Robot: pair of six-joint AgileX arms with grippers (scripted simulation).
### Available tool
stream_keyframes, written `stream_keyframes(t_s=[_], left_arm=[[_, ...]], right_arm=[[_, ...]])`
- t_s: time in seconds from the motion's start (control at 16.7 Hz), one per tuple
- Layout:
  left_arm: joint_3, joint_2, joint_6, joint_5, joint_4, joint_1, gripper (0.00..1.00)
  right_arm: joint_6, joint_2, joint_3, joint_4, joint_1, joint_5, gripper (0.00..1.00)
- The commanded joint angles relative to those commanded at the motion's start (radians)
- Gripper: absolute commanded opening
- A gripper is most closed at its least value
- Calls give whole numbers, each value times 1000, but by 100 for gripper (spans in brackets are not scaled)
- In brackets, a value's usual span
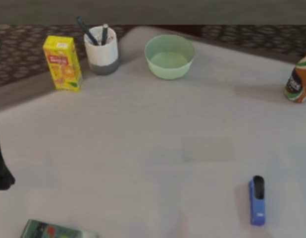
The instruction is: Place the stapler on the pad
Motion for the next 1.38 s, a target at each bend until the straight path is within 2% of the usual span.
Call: stream_keyframes(t_s=[0.42,0.78,1.02,1.38], left_arm=[[0,0,0,0,0,0,100],[0,0,0,0,0,0,100],[0,0,0,0,0,0,100],[0,0,0,0,0,0,100]], right_arm=[[245,700,412,-419,204,-1,100],[410,1123,704,-691,345,-3,100],[459,1239,798,-767,387,-2,100],[460,1243,798,-765,385,-2,100]])
